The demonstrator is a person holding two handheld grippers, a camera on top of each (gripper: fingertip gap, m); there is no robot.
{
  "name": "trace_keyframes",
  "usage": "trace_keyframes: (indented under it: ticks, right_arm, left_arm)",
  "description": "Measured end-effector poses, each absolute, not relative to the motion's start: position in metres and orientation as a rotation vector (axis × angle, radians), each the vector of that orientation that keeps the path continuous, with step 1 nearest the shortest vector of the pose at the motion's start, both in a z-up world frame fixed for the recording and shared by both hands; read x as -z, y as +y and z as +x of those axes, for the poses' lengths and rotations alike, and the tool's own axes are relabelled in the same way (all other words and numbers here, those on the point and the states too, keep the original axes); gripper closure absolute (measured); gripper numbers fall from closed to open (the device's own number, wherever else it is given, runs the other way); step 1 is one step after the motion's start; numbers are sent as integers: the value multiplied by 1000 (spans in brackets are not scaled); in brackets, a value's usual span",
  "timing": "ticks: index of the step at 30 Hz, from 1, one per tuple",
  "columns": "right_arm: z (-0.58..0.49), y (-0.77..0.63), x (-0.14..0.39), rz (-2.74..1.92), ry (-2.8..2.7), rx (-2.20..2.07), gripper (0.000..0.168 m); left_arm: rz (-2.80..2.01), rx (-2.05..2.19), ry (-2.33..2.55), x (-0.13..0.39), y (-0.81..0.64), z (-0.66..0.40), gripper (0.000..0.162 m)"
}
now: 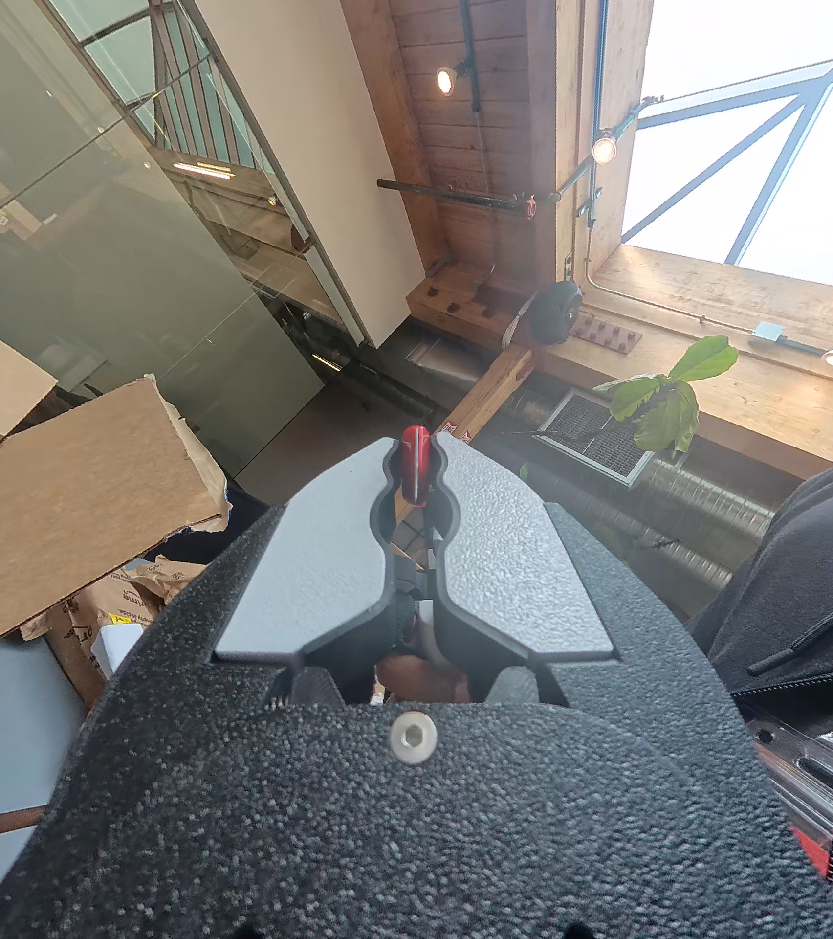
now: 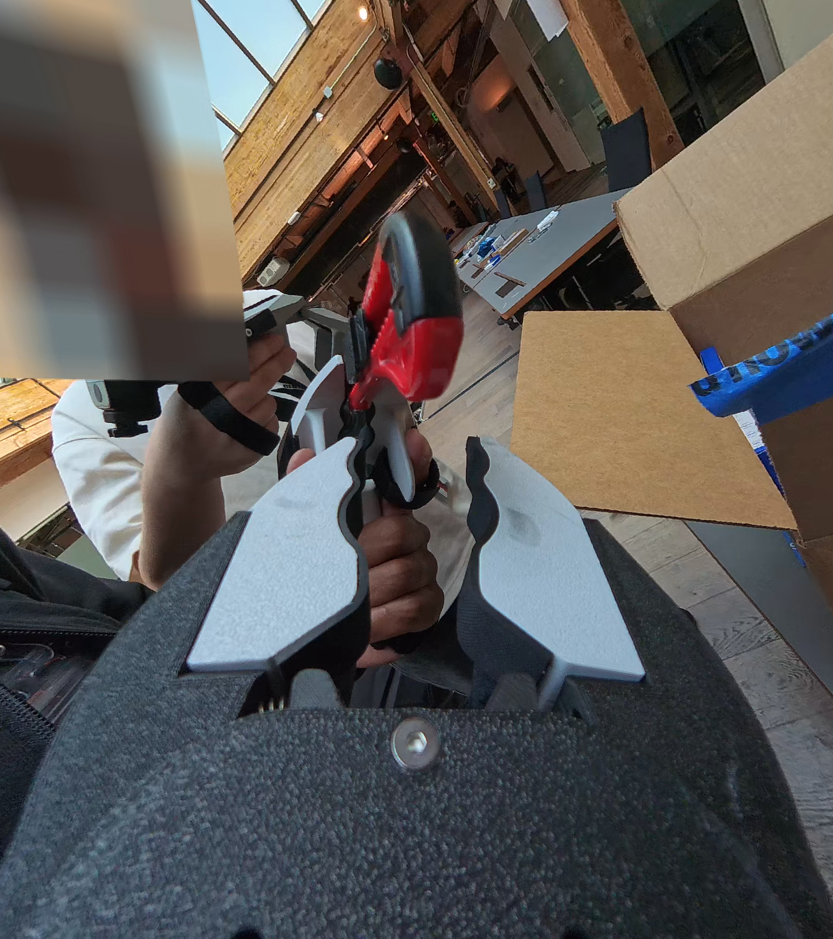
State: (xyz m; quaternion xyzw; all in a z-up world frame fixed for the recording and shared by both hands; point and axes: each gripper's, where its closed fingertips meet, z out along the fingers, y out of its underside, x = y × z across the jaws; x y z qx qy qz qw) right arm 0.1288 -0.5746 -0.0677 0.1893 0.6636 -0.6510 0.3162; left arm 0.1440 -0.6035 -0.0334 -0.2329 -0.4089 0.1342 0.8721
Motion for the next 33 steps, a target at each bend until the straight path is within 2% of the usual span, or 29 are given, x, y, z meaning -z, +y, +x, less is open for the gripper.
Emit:
trace_keyframes:
  ticks: [6,10,19,26,33]
  right_arm:
    - [129,-568,67,481,1768,1702,128]
    - [120,-545,68,339,1911,1576,119]
    - [100,-507,30,69,1992,1286,109]
    - [123,-528,33,111,1920,1295,111]
    - [123,-537,38,145,1937,1313,124]
  left_arm:
    - [-505,-286,-849,33,-603,144,152]
    - [-542,-271,-824,30,-603,144,152]
    - [-605,-168,-758,26,-587,137,152]
    - [-620,-156,-749,26,-574,132,152]
    - [-661,-158,-744,30,-562,130,152]
